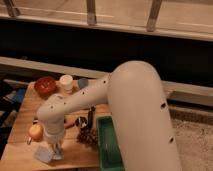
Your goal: Wipe table surface with towel
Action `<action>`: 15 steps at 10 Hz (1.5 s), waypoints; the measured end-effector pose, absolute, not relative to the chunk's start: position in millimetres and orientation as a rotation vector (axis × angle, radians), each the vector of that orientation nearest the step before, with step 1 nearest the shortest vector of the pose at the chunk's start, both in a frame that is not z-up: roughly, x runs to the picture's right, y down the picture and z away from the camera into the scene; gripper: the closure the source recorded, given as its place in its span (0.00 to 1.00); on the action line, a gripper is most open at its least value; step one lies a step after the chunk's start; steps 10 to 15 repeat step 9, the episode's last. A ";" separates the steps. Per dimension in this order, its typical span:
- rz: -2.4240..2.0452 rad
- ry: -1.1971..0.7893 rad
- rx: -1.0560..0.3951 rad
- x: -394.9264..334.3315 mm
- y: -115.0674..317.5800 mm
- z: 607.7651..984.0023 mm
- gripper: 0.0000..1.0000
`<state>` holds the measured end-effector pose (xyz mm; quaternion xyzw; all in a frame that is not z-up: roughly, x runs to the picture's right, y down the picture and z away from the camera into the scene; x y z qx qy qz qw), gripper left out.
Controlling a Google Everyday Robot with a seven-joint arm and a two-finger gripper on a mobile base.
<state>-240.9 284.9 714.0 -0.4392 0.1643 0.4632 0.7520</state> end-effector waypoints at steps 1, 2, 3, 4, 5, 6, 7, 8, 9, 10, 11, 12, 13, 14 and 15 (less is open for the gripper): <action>1.016 0.361 -0.946 -240.2 283.9 712.9 1.00; 1.023 0.354 -0.935 -240.4 277.5 714.8 1.00; 1.030 0.339 -0.925 -239.1 266.0 719.9 1.00; 1.035 0.318 -0.917 -237.7 254.0 725.6 1.00; 1.045 0.286 -0.911 -237.3 235.7 732.6 1.00; 1.044 0.265 -0.915 -238.2 224.0 737.7 1.00; 1.043 0.252 -0.923 -237.3 220.0 738.9 1.00; 1.050 0.245 -0.932 -235.2 220.4 739.3 1.00; 1.060 0.244 -0.943 -232.0 224.0 738.6 1.00; 1.060 0.244 -0.943 -232.0 224.0 738.6 1.00; 1.060 0.244 -0.943 -232.0 224.0 738.6 1.00; 1.060 0.244 -0.943 -232.0 224.0 738.6 1.00; 1.060 0.244 -0.943 -232.0 224.0 738.6 1.00; 1.060 0.244 -0.943 -232.0 224.0 738.6 1.00; 1.060 0.244 -0.943 -232.0 224.0 738.6 1.00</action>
